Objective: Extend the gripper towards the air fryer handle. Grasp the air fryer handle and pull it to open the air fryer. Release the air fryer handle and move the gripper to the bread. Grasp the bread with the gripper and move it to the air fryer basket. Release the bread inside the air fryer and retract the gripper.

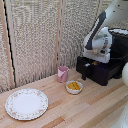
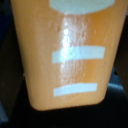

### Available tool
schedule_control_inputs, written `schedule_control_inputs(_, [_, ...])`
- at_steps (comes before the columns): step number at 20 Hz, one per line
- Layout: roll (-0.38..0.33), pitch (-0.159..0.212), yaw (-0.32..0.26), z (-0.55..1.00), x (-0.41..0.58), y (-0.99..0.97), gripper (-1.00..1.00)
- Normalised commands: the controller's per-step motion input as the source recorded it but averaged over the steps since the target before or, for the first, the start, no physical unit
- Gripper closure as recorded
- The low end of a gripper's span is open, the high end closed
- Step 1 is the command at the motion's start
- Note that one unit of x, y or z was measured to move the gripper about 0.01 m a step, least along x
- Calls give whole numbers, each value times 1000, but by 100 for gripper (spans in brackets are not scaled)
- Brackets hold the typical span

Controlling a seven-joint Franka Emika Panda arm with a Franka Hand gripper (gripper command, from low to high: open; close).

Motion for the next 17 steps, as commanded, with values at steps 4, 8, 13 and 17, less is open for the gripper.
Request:
schedule_control_inputs(4, [-10,-6,-168,285,0,-26,-100])
schedule_control_inputs(8, [0,65,-36,851,0,-139,-100])
schedule_control_inputs(13, [-21,43,11,1000,0,-45,-100])
schedule_control_inputs(17, [-20,33,-31,741,75,0,-100])
